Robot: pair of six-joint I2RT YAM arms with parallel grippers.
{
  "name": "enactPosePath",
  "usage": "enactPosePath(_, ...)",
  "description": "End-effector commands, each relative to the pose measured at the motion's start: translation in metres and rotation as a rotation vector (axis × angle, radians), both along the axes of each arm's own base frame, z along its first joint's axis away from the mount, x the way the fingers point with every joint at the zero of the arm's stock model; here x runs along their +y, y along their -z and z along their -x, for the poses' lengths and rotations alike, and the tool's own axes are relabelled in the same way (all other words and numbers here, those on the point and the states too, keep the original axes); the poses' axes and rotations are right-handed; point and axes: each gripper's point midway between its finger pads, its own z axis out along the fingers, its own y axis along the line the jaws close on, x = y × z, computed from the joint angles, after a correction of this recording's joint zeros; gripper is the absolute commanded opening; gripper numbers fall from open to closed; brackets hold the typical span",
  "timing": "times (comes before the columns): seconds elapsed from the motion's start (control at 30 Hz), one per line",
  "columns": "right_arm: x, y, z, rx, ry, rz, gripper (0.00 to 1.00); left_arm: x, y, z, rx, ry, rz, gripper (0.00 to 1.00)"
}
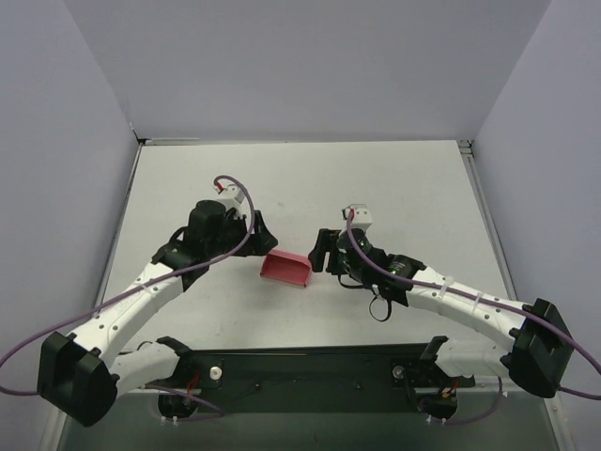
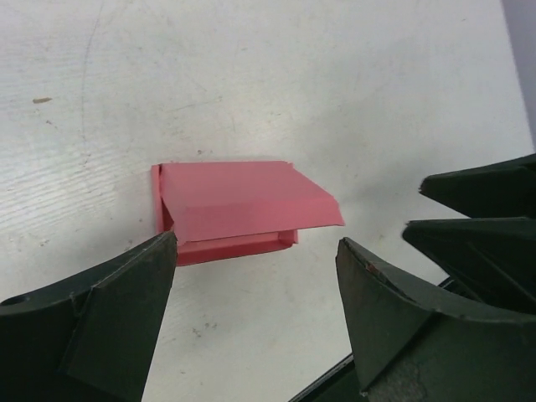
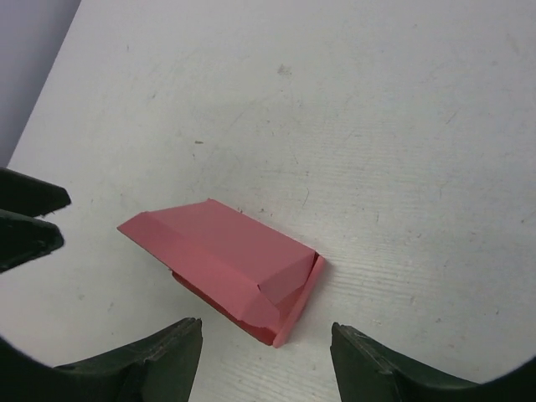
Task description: Fold the paper box
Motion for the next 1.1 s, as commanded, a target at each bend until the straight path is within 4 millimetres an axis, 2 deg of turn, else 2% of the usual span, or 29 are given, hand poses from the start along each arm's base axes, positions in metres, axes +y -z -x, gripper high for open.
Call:
enactPosePath(0.0, 0.015, -0.001, -0.007, 0.079, 0.065, -0.198, 0.63, 0.0, 0.015, -0.028, -0.018, -0.008, -0.052, 0.86)
enactPosePath(0.07, 0.019, 0.005, -0.01, 0.108, 0.089, -0.265, 0.62, -0.001, 0.027, -0.032, -0.002, -0.01, -0.066, 0.85)
enactPosePath(0.27, 0.035, 0.026, -0.017, 0.168, 0.11, -0.34, 0.61, -0.009, 0.035, -0.042, -0.047, -0.01, -0.022, 0.85)
enactPosePath(0.33, 0.036, 0.029, -0.019, 0.171, 0.115, -0.344, 0.61, -0.008, 0.043, -0.041, -0.029, -0.011, -0.028, 0.85)
enactPosePath(0.37, 0.035, 0.033, -0.018, 0.179, 0.122, -0.342, 0.61, -0.011, 0.039, -0.045, -0.054, -0.011, -0.015, 0.85)
enactPosePath(0.5, 0.034, 0.043, -0.017, 0.189, 0.134, -0.339, 0.61, -0.006, 0.058, -0.042, -0.039, -0.024, -0.031, 0.84)
enactPosePath(0.63, 0.035, 0.041, -0.017, 0.182, 0.126, -0.348, 0.6, -0.005, 0.067, -0.042, -0.035, -0.033, -0.033, 0.84)
enactPosePath(0.87, 0.04, 0.025, -0.026, 0.139, 0.079, -0.368, 0.64, -0.004, 0.067, -0.045, -0.047, -0.04, -0.038, 0.83)
enactPosePath(1.07, 0.037, 0.033, -0.033, 0.165, 0.086, -0.365, 0.65, -0.002, 0.074, -0.045, -0.043, -0.052, -0.036, 0.83)
